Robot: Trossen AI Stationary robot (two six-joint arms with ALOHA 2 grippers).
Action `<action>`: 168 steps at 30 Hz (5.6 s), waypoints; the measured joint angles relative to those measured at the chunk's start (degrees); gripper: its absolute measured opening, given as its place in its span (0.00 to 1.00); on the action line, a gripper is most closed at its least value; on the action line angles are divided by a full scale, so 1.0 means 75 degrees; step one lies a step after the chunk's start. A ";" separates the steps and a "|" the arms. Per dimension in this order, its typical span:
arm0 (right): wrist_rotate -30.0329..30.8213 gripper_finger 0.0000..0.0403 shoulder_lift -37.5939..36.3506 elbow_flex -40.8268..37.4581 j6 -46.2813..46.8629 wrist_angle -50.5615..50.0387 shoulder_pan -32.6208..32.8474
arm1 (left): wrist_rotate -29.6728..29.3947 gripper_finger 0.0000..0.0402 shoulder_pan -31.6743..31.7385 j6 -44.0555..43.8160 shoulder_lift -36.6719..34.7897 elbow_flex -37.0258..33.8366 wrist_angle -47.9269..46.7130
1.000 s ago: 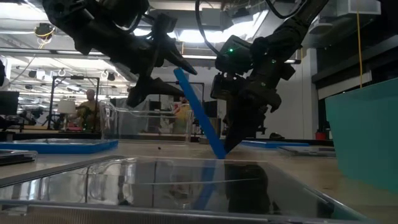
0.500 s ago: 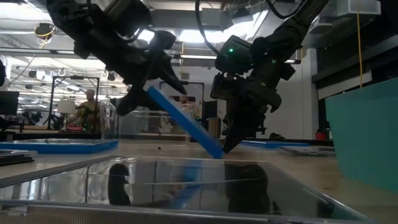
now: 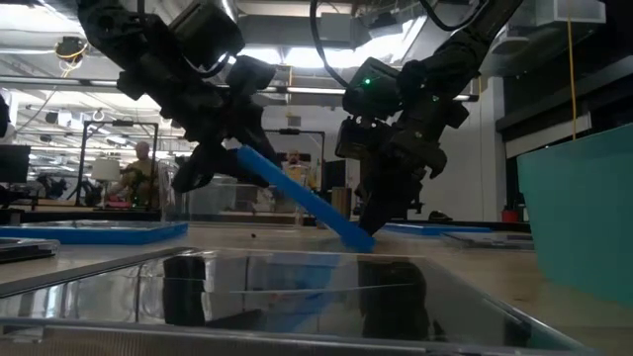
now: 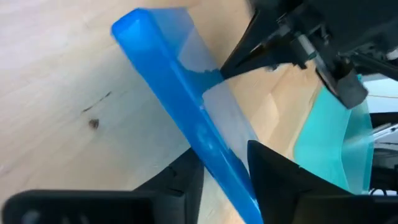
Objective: Pick & place jewel cases by type
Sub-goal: Put the bottom right blue cd case into the green bin
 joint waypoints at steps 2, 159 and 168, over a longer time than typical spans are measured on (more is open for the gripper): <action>-0.0002 0.01 -0.0003 0.0000 0.0007 -0.0008 -0.0021 | 0.0067 0.22 0.0003 -0.0023 0.0017 0.0000 0.0008; 0.3985 0.01 -0.8821 -0.2862 0.0437 0.1198 0.0710 | -0.5033 0.08 -0.1485 2.2000 -0.4576 0.3675 -0.2810; 0.3984 0.01 -0.8821 -0.2862 0.0437 0.1207 0.0710 | -0.5372 0.08 -0.1966 2.1840 -0.4360 0.3675 -0.2786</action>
